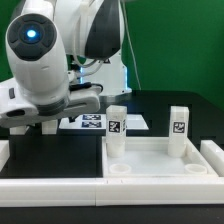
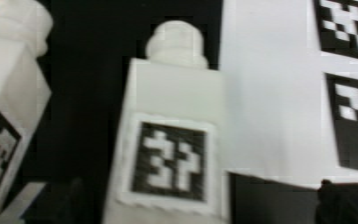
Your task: Assemble square table
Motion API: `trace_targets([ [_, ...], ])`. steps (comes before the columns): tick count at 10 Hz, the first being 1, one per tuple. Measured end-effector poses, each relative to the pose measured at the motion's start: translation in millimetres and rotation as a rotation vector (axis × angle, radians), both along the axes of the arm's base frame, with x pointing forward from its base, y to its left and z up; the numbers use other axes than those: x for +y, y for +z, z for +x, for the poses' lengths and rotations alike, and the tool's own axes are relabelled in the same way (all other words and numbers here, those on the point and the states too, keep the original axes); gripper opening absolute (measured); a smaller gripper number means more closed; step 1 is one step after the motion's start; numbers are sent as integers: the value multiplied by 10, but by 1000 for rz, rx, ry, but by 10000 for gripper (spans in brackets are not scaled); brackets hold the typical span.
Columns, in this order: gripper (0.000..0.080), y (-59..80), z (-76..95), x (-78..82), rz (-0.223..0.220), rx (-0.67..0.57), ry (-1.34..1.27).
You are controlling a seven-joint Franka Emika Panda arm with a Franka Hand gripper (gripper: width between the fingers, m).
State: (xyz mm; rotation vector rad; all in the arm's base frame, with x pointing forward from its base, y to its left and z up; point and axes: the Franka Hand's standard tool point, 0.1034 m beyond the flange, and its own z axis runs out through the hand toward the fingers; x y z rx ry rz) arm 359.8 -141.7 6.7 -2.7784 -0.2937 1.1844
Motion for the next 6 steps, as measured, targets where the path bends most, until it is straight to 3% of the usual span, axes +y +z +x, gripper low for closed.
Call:
trace_targets([
  [3,603,1,18,37,10,-1,18],
  [4,421,1,20,42,12,-1,20],
  [5,421,1,22,47,14,-1,24],
  [6,288,1,24,53,16,-1,27],
])
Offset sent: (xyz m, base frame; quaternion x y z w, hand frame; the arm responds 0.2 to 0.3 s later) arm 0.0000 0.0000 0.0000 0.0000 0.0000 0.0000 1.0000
